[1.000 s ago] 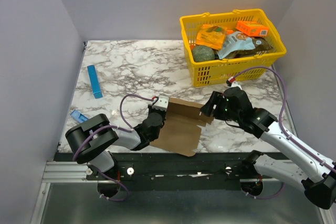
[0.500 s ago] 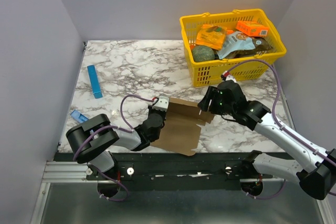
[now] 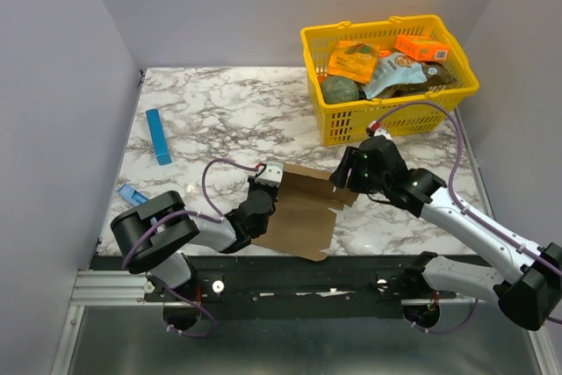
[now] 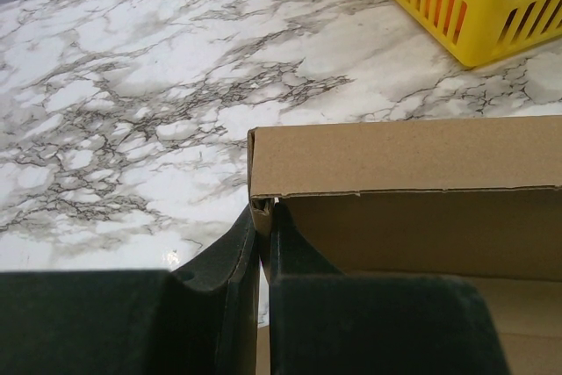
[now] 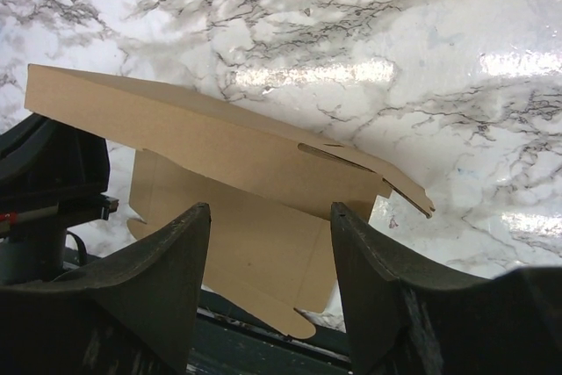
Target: Fold the paper box
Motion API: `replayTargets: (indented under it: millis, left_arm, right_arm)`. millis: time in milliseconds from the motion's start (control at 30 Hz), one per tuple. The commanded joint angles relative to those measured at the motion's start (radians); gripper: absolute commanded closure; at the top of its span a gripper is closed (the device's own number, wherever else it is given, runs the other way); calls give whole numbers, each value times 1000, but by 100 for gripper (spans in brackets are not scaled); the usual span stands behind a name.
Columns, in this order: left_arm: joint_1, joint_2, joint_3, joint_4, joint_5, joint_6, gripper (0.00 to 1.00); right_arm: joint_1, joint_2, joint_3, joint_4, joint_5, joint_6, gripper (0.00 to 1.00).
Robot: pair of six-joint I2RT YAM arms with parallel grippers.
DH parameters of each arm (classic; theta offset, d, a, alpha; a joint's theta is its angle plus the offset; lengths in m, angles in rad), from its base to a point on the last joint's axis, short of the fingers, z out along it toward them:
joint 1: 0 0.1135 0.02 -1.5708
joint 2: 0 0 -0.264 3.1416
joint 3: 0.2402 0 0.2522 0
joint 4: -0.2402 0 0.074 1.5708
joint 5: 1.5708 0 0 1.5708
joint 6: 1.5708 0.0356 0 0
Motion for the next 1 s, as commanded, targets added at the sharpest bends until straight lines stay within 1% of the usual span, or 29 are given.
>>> replayTargets:
  millis: [0, 267, 600, 733, 967]
  left_arm:
    - [-5, 8, -18, -4, -65, 33, 100]
    - [-14, 13, -21, 11, -76, 47, 100]
    - [-28, 22, -26, 37, -88, 65, 100]
    - [-34, 26, -24, 42, -92, 75, 100]
    - [-50, 42, -20, 65, -103, 99, 100]
  right_arm:
    - [1, 7, -33, 14, 13, 29, 35]
    - [1, 27, -51, 40, 26, 37, 36]
    - [1, 48, -16, 23, 154, -24, 36]
    - [1, 56, 12, -3, 177, -30, 32]
    - [1, 113, 29, -4, 151, -20, 31]
